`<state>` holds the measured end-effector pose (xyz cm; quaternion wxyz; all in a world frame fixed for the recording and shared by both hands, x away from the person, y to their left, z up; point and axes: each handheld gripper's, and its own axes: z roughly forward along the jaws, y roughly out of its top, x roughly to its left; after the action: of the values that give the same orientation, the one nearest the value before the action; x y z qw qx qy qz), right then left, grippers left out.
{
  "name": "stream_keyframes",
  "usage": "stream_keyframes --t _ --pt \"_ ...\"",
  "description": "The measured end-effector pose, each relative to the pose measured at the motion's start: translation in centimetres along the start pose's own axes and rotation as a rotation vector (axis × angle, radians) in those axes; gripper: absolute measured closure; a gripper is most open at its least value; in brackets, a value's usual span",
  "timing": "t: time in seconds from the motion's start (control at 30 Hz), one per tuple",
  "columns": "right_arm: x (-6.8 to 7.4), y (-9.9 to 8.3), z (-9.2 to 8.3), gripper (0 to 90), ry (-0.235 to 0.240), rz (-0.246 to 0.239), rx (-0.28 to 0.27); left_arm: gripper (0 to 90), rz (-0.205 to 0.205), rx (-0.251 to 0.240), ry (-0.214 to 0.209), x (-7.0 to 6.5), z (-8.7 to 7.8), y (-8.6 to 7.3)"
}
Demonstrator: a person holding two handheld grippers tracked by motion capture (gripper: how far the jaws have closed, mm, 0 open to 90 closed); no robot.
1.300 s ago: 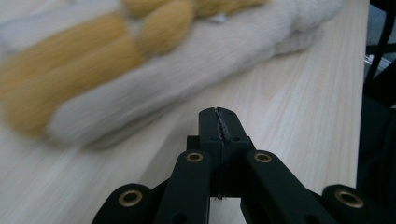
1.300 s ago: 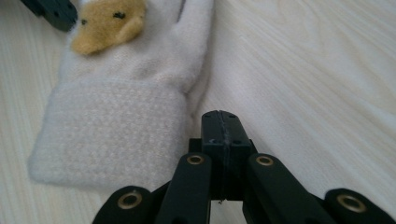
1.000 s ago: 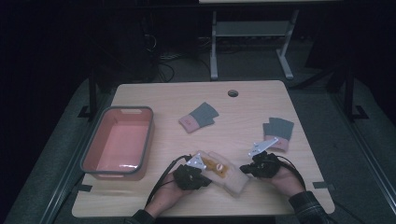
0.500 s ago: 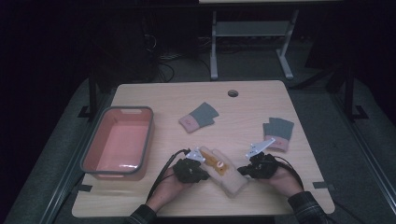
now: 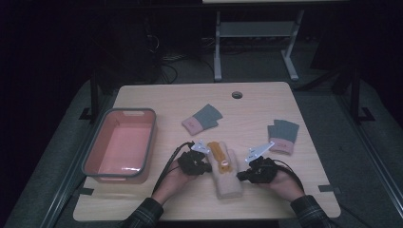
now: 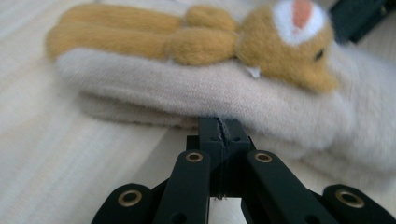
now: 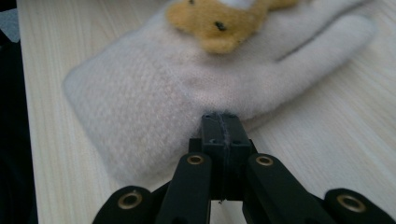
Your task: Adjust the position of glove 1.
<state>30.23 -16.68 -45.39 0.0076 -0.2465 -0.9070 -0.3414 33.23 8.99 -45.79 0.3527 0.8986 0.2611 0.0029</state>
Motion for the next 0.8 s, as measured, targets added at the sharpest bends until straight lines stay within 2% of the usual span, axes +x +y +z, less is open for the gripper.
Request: stream_keyframes --t 0.03,0.07,0.1,0.17,0.2,0.23,0.33,0.37,0.4,0.5,0.57,0.8 --pt "0.2 0.1 0.1 90.0 0.010 0.003 -0.001 89.2 0.012 0.008 -0.001 0.2 0.0 0.1" --pt "0.2 0.1 0.1 90.0 0.010 0.003 -0.001 89.2 0.001 -0.010 0.003 0.3 0.1 0.3" --pt "0.3 0.1 0.1 90.0 0.011 0.000 0.000 89.1 0.008 -0.004 0.001 0.6 0.2 0.4" --pt "0.5 0.2 0.2 90.0 0.017 -0.002 0.000 89.2 -0.003 -0.018 0.004 0.7 0.4 0.6" --pt "0.5 0.3 0.3 90.0 0.016 -0.010 -0.001 89.2 0.014 -0.005 0.004 0.9 0.3 0.7" --pt "0.6 0.4 0.4 90.0 0.018 -0.018 0.000 89.2 -0.005 -0.020 0.003 0.8 0.5 0.9" --pt "0.9 0.6 0.7 90.0 0.031 -0.012 0.000 89.3 -0.011 -0.028 0.008 0.9 0.6 1.1" --pt "0.9 0.6 0.8 90.0 0.028 -0.024 0.005 89.3 0.008 -0.016 0.011 1.0 0.6 1.2" --pt "1.1 0.7 0.9 90.0 0.035 -0.018 0.002 89.3 0.000 -0.026 0.015 1.0 0.6 1.2" --pt "1.3 1.1 1.6 90.0 0.054 -0.041 -0.001 89.3 0.012 -0.013 0.017 1.3 0.6 1.4" --pt "1.5 1.2 1.8 90.0 0.061 -0.035 0.001 89.3 -0.003 -0.022 0.016 1.3 0.6 1.5" --pt "2.4 2.3 3.0 90.0 0.087 -0.066 -0.008 89.3 -0.005 -0.018 0.017 2.0 0.3 1.4"
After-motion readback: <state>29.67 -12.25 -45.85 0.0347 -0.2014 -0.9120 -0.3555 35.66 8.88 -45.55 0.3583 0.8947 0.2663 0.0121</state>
